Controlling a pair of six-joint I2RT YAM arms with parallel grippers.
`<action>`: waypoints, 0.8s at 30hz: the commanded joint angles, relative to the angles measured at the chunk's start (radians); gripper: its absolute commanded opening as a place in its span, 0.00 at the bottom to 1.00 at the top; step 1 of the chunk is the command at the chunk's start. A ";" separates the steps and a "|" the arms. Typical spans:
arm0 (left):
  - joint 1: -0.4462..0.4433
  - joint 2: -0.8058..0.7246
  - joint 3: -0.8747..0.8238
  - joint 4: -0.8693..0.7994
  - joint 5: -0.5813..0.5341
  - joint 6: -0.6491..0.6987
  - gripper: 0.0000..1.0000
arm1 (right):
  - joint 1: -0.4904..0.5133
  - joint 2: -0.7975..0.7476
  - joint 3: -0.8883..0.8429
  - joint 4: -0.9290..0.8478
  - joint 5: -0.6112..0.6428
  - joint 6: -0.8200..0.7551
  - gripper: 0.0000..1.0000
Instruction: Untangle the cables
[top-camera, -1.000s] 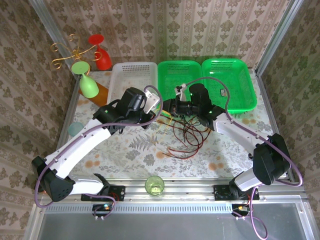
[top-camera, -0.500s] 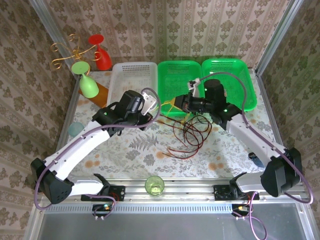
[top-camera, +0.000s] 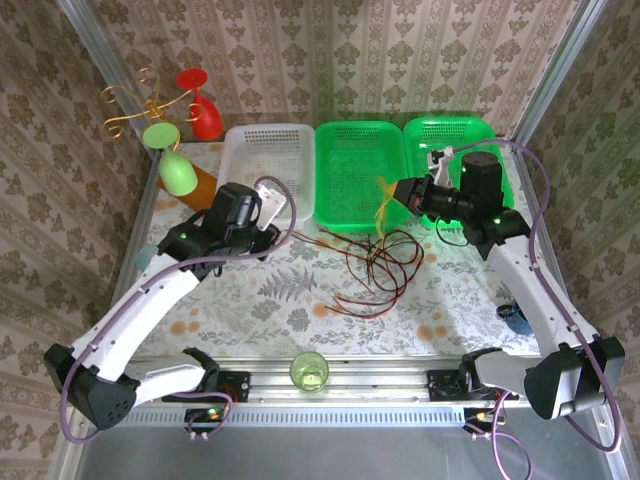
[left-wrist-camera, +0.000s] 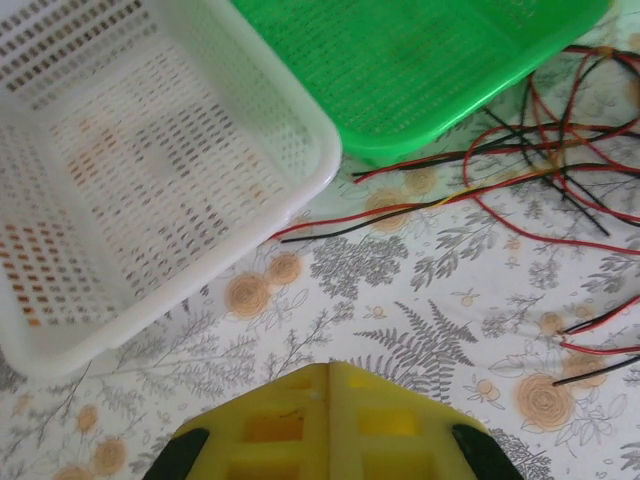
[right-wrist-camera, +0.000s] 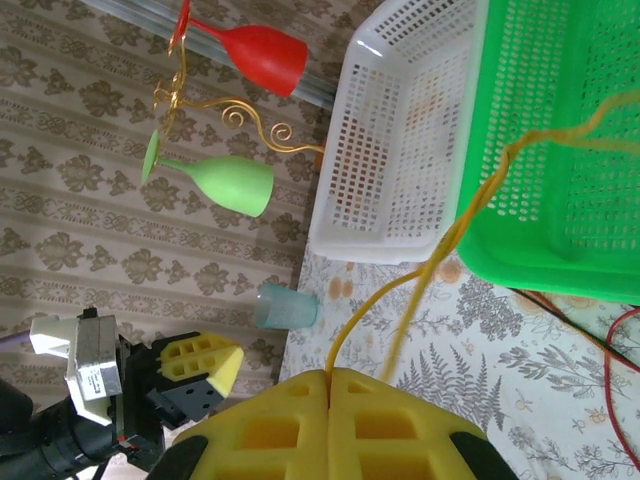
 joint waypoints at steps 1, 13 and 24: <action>-0.010 -0.054 -0.056 0.123 0.143 0.095 0.17 | -0.003 -0.001 0.017 -0.020 -0.074 -0.021 0.00; -0.066 0.087 0.055 0.232 0.428 -0.032 0.66 | 0.027 0.008 -0.024 0.068 -0.094 0.021 0.00; -0.096 0.127 0.095 0.269 0.395 -0.096 0.73 | 0.075 0.031 -0.014 0.078 -0.075 0.005 0.00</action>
